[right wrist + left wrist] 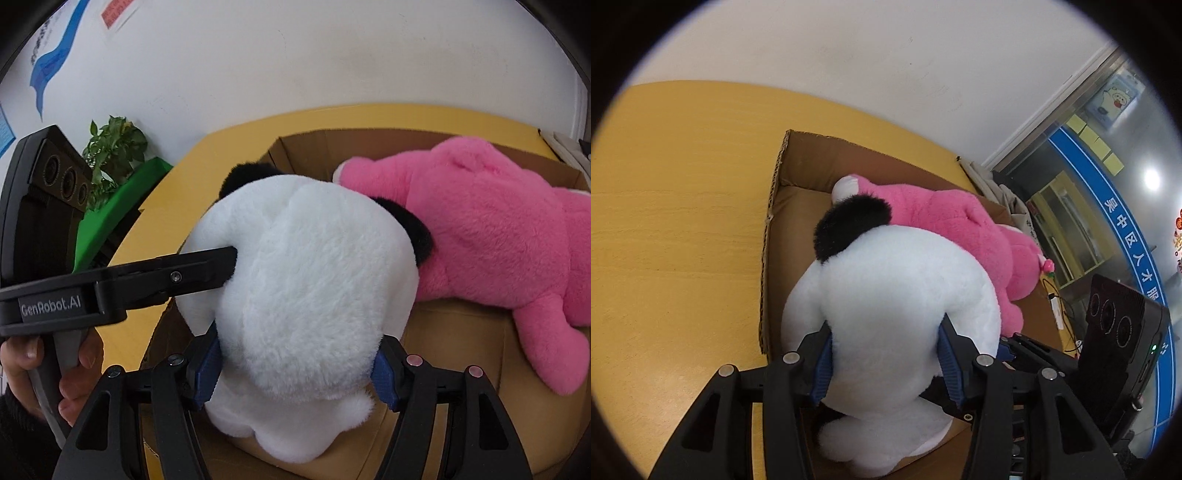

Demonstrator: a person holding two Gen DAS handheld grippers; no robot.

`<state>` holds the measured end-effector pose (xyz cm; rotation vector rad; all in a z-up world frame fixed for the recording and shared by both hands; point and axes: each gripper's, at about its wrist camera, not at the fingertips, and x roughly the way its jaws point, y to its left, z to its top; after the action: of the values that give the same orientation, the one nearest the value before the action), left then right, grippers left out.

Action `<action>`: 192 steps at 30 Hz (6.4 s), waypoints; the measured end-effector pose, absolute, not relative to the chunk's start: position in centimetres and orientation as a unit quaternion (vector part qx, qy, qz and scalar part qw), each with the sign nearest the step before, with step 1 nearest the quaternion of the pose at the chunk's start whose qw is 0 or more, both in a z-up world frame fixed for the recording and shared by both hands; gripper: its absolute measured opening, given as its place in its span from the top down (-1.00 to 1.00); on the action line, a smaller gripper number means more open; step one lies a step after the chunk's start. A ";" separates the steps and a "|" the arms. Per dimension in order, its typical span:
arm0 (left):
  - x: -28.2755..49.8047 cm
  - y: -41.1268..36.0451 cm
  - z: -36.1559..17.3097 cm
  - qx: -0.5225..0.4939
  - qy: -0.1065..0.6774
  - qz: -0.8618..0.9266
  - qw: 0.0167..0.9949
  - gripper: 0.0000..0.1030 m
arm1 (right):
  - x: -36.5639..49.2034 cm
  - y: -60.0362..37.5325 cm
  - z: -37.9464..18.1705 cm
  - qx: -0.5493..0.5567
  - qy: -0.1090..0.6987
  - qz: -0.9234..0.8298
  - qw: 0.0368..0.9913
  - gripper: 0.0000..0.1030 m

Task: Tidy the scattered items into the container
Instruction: 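Lift the panda with both grippers and carry it over the box, then lower the panda beside the pink bear and open both grippers, then move both tools toward the blue bear with the red headband, then close the left and right grippers on the blue bear's body, then lift the blue bear with both grippers and carry it into the box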

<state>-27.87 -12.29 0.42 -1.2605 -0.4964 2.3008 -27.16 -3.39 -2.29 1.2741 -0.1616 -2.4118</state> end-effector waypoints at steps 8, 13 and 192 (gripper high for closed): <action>-27.7 -13.6 -0.4 -0.461 -0.178 0.843 0.212 -0.16 | -27.2 -3.4 -3.1 0.476 -0.041 -0.857 0.192 -0.61; -25.4 -14.1 1.7 -0.431 -0.164 0.874 0.156 -0.27 | -25.4 -2.5 -2.3 0.471 -0.036 -0.860 0.194 -0.87; -20.6 3.6 -0.7 -0.474 -0.046 0.832 0.285 -0.23 | -21.9 10.0 -4.2 0.434 0.199 -0.806 0.351 -0.89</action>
<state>-20.64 3.60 -0.74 -1.2678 -0.1237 2.2258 -21.93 9.96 -4.18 1.1233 0.5153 -2.0863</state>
